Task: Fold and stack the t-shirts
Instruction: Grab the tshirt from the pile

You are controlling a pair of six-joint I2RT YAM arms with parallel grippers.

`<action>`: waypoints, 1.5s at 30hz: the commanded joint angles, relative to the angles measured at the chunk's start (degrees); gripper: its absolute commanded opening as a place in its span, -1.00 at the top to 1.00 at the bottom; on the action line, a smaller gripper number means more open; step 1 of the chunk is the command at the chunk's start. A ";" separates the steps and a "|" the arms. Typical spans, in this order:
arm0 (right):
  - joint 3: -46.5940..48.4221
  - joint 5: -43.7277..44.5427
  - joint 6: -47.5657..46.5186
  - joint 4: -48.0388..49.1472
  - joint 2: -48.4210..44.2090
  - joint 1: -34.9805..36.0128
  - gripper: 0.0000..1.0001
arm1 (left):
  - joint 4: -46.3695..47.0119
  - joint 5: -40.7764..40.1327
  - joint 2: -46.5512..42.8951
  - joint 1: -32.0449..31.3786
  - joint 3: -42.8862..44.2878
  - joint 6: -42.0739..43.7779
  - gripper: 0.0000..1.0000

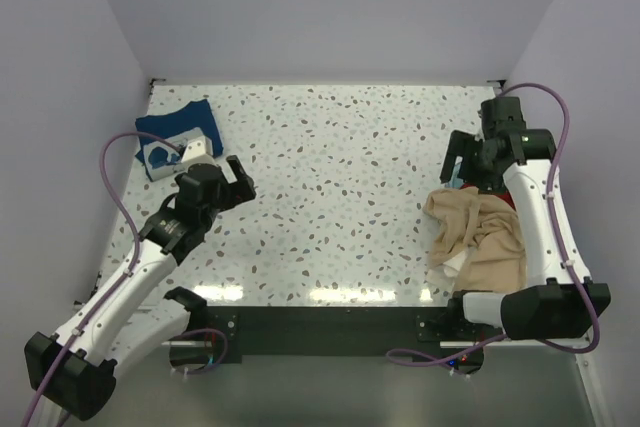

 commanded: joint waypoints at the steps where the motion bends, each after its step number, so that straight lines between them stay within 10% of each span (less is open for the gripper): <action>1: -0.72 0.32 -0.53 -3.81 -0.57 -0.18 -0.72 | 0.27 -2.82 -0.48 0.01 3.00 1.09 -1.00; 18: -9.42 0.24 0.96 -6.64 2.16 -0.09 -0.62 | 0.63 -1.85 1.63 0.01 1.94 -0.76 -1.00; 24: -10.57 -0.03 0.79 -5.32 2.86 -0.18 -0.17 | 0.10 -2.21 0.93 0.01 1.42 -0.85 -1.00; 30: -8.82 -0.04 0.08 -6.54 3.48 -0.18 0.87 | 0.27 -2.91 0.22 0.01 1.15 -0.94 -1.00; 45: 44.13 15.52 1.39 -22.11 7.77 -0.36 1.00 | 0.36 -4.14 -0.30 0.01 0.98 -0.32 -1.00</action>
